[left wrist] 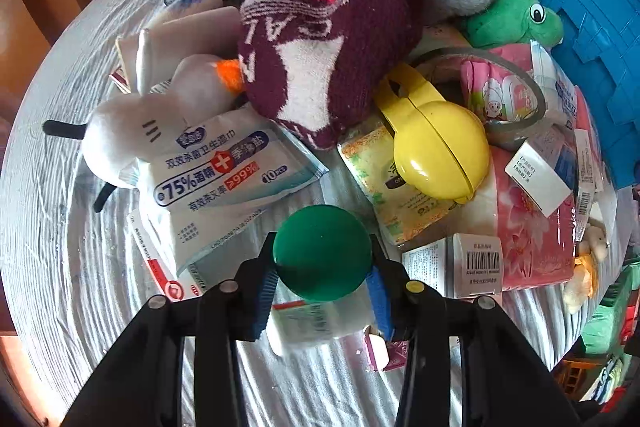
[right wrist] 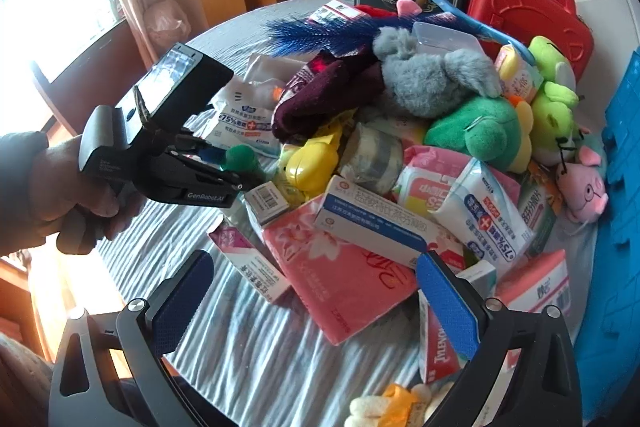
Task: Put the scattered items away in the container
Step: 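Grasp green round lid with left tool while right tool grasps white barcode box, then carry the green lid and white box over the blue crate, then open both tools to release the lid and box into the crate, then withdraw both open tools from the crate back toward the pile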
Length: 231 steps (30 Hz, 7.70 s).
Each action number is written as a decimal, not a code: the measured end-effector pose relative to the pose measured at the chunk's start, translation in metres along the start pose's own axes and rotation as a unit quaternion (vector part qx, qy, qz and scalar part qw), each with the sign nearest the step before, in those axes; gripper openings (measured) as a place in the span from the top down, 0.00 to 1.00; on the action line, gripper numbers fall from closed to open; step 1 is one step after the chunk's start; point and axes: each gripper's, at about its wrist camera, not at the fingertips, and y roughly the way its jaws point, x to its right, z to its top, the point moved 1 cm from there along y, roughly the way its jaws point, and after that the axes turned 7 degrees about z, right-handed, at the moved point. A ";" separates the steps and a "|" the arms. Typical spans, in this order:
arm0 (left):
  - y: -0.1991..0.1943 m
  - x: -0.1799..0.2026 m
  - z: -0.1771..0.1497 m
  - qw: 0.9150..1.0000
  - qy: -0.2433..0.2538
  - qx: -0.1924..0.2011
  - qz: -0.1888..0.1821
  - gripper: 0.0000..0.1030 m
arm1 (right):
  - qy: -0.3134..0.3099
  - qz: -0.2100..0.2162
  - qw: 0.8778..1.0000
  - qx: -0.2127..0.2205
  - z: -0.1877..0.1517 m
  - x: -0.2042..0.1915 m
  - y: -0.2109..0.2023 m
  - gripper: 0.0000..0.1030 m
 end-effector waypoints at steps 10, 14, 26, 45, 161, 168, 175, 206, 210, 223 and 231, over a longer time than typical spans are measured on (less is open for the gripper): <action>-0.020 -0.040 -0.028 0.999 -0.040 0.006 0.015 0.61 | -0.060 0.038 0.997 -0.012 0.016 -0.034 0.058 0.00; -0.023 -0.053 -0.039 0.999 -0.050 0.005 0.019 0.61 | -0.079 0.050 0.995 -0.015 0.021 -0.042 0.078 0.00; -0.020 -0.064 -0.045 0.998 -0.065 0.002 0.025 0.61 | -0.096 0.044 0.994 -0.042 0.017 -0.043 0.120 0.32; -0.034 -0.060 -0.043 0.997 -0.067 0.014 0.025 0.61 | -0.071 0.056 0.996 -0.013 0.037 -0.035 0.081 0.71; -0.326 0.521 0.195 0.937 0.222 0.263 -0.059 0.61 | 0.216 -0.229 0.917 0.243 -0.155 0.316 -0.467 0.71; -0.326 0.536 0.199 0.933 0.239 0.262 -0.066 0.61 | 0.229 -0.243 0.910 0.245 -0.163 0.321 -0.474 0.71; -0.324 0.541 0.203 0.930 0.249 0.261 -0.071 0.61 | 0.240 -0.247 0.907 0.243 -0.164 0.329 -0.473 0.71; -0.327 0.500 0.212 0.948 0.155 0.275 -0.045 0.05 | 0.213 -0.261 0.905 0.260 -0.153 0.334 -0.471 0.00; -0.322 0.488 0.207 0.951 0.144 0.269 -0.037 0.05 | 0.210 -0.251 0.908 0.262 -0.150 0.331 -0.468 0.00; -0.279 0.394 0.171 0.975 0.061 0.214 0.007 0.05 | 0.161 -0.180 0.940 0.239 -0.106 0.306 -0.415 0.00; -0.255 0.296 0.149 0.982 0.002 0.186 0.043 0.05 | 0.114 -0.149 0.957 0.223 -0.054 0.262 -0.372 0.00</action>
